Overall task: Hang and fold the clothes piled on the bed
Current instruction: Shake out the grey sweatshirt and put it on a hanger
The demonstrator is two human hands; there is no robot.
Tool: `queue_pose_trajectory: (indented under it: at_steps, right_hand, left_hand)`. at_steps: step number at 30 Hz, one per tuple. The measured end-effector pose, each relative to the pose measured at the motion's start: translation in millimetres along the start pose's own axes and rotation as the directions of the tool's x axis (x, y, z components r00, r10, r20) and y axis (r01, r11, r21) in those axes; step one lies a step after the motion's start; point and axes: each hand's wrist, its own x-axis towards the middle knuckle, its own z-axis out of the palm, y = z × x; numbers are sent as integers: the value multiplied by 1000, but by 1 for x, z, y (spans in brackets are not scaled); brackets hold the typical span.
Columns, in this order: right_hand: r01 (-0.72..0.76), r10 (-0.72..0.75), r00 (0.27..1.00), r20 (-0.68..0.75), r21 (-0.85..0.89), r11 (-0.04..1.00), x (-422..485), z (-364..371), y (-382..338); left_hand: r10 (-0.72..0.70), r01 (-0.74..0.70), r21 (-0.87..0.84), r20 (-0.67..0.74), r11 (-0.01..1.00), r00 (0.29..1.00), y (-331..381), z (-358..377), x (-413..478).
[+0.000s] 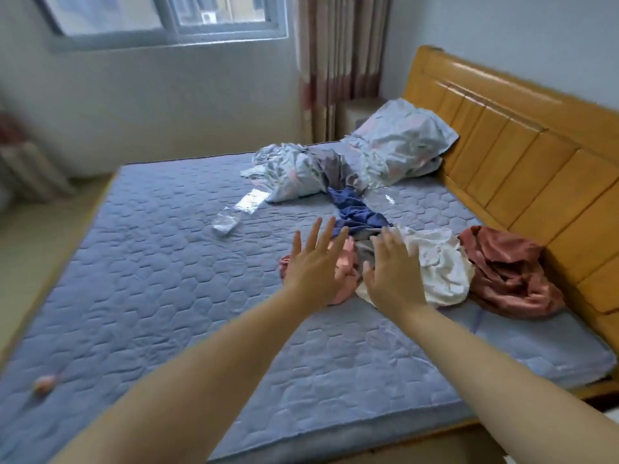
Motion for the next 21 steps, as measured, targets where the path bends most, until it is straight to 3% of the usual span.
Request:
queue_pose_trajectory:
  at_steps: [10,14,21]
  right_hand:
    - [374,-370,920,-130,4,928,32,7,-237]
    - [493,-490,850,-193,-37,869,45,5,-316]
    - [571,-554,786,-273,-23,821,81,13,-394]
  left_hand:
    - [-345,378,116,-236,918,909,-200,-59,-130]
    - [-369,445,167,-351,880,861,-267,-70,-168]
    - [-398,522,209,-439,827,806,-348,-83,-192]
